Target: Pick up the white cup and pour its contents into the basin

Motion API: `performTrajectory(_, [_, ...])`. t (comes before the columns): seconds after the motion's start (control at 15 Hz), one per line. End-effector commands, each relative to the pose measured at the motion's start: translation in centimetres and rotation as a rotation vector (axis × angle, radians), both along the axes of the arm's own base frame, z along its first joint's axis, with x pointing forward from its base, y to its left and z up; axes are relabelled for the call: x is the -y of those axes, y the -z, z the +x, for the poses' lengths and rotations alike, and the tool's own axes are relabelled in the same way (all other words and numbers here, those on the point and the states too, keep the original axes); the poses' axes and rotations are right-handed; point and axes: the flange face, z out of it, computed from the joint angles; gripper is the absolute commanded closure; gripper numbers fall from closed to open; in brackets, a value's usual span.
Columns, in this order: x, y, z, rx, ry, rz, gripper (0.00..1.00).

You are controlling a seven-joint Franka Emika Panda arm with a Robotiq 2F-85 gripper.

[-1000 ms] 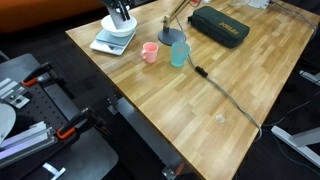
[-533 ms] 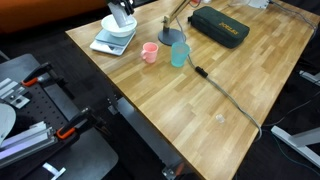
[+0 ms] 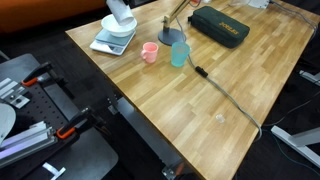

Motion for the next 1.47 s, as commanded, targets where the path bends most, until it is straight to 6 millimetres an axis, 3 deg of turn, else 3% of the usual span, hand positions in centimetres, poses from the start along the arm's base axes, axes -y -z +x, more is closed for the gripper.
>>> performTrajectory(0.0, [-0.8, 0.2, 0.9, -0.031, -0.003, -0.095, 0.98])
performTrajectory(0.93, [-2.0, 1.7, 2.2, -0.105, 0.020, -0.326, 0.98])
performTrajectory(1.0, [-1.8, 1.9, 1.6, -0.083, 0.017, -0.285, 0.91])
performTrajectory(1.4, [-1.9, 2.1, 1.9, -0.087, 0.023, -0.302, 0.91])
